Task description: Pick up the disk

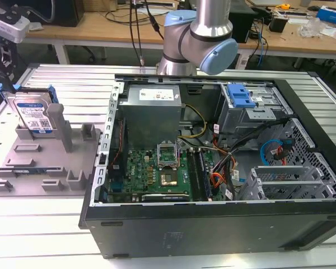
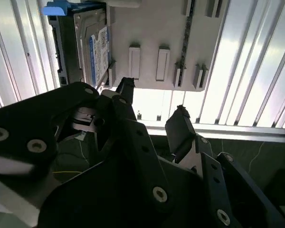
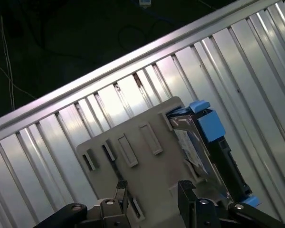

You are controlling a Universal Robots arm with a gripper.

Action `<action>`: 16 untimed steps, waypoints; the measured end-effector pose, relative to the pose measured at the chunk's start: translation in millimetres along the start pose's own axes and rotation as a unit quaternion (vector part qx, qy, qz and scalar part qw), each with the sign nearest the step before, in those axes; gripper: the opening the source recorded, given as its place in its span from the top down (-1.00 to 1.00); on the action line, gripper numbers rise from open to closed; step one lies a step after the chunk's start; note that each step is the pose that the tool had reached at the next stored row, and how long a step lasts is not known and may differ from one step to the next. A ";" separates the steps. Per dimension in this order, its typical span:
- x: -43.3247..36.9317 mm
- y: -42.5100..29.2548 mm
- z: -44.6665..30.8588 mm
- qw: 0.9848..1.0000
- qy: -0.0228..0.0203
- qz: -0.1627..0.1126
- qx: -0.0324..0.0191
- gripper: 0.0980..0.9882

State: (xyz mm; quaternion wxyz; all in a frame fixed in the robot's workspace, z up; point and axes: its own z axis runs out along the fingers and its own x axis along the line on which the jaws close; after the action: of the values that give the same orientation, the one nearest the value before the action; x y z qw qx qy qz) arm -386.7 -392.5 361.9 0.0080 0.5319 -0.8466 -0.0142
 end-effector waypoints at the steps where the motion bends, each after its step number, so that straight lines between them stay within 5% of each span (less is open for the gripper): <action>1: 0.0 0.0 0.0 1.000 0.000 -0.013 0.000 0.00; 6: 0.0 0.0 0.5 0.998 0.001 -0.059 0.003 0.00; 12: 0.0 -0.1 1.6 0.994 0.002 -0.107 0.010 0.00; 16: 0.0 -0.1 3.0 0.989 0.002 -0.146 0.016 0.00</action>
State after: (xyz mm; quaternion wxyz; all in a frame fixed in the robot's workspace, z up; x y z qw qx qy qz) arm -386.7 -392.5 358.9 -0.0009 0.6503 -0.7597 -0.0001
